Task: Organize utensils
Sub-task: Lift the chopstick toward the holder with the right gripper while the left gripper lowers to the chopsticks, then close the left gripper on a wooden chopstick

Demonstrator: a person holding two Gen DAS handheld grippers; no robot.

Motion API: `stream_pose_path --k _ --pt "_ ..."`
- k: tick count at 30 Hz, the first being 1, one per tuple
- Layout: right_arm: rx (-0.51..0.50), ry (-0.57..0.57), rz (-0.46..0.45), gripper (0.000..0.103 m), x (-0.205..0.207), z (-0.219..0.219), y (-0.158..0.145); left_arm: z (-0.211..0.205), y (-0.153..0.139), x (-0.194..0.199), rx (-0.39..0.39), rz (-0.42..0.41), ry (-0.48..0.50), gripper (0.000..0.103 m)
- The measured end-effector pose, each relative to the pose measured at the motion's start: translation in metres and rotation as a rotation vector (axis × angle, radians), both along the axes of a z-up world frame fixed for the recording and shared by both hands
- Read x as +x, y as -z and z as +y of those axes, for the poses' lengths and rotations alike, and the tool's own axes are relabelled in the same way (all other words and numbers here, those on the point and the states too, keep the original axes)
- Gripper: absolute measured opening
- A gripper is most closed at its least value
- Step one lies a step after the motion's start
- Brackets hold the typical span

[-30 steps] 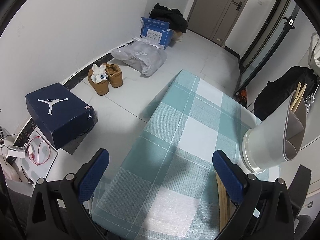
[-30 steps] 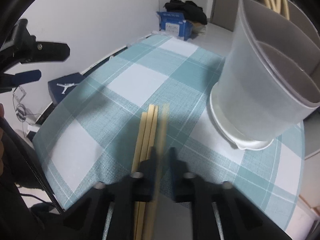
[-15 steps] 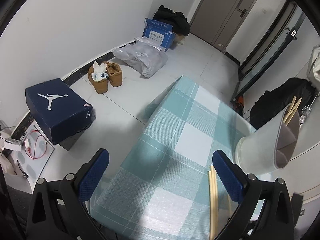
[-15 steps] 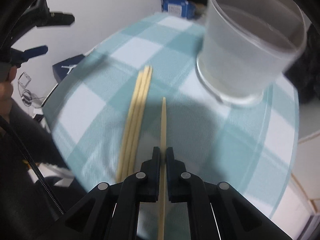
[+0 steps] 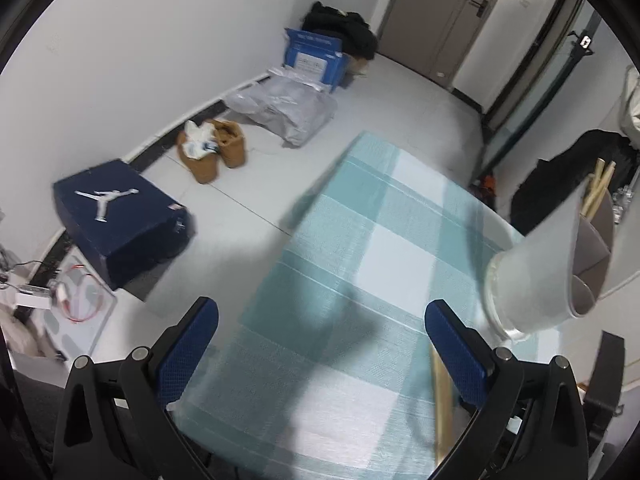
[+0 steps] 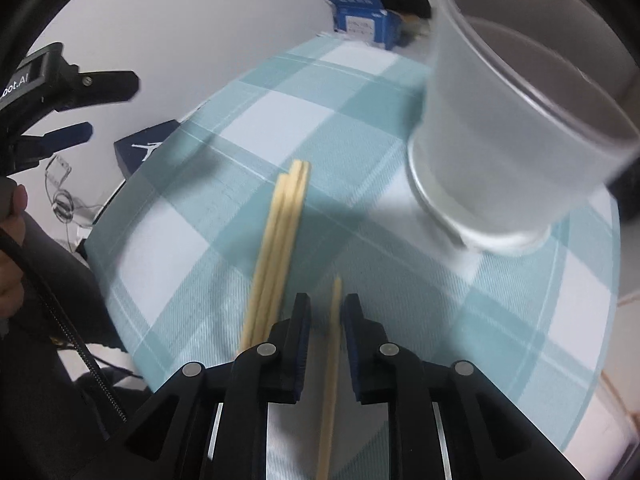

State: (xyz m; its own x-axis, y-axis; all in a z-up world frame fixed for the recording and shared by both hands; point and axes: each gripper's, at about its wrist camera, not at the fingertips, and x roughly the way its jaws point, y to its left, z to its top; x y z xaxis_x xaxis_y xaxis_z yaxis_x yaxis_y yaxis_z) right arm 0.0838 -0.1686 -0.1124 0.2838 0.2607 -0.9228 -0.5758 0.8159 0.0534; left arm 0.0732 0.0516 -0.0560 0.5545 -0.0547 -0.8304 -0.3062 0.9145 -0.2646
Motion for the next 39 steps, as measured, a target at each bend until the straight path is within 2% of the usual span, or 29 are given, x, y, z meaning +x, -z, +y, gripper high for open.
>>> stream_pose_path --k 1,6,11,15,17,19,24,29,35,38,39 --pt "0.006 0.001 -0.008 0.004 0.001 0.000 0.000 -0.003 0.002 0.000 0.005 0.004 0.014 0.101" --pt "0.114 0.032 -0.008 0.004 0.004 -0.011 -0.013 -0.029 0.017 0.006 0.064 0.081 0.092 0.101" --pt "0.328 0.125 -0.062 0.004 0.008 -0.044 -0.049 -0.063 0.030 0.013 0.126 0.148 0.203 0.101" --pt "0.521 0.202 -0.101 0.004 0.011 -0.082 -0.074 -0.074 0.038 0.017 0.162 0.196 0.210 0.101" --pt "0.559 0.227 -0.131 0.004 0.011 -0.095 -0.083 -0.079 0.042 0.018 0.186 0.216 0.224 0.101" --pt "0.577 0.242 -0.152 0.004 0.015 -0.098 -0.089 -0.082 0.046 0.019 0.206 0.238 0.229 0.101" --pt "0.591 0.247 -0.193 0.004 0.012 -0.102 -0.096 -0.083 0.045 0.022 0.188 0.234 0.224 0.101" --pt "0.595 0.243 -0.200 0.004 0.008 -0.106 -0.100 -0.083 0.048 0.020 0.227 0.264 0.231 0.101" --pt "0.583 0.231 -0.220 0.004 0.000 -0.115 -0.101 -0.080 0.048 0.023 0.221 0.270 0.206 0.100" --pt "0.581 0.230 -0.224 0.004 -0.001 -0.115 -0.102 -0.079 0.046 0.028 0.221 0.254 0.204 0.087" --pt "0.579 0.229 -0.225 0.004 -0.002 -0.115 -0.102 -0.081 0.044 0.029 0.223 0.247 0.210 0.077"
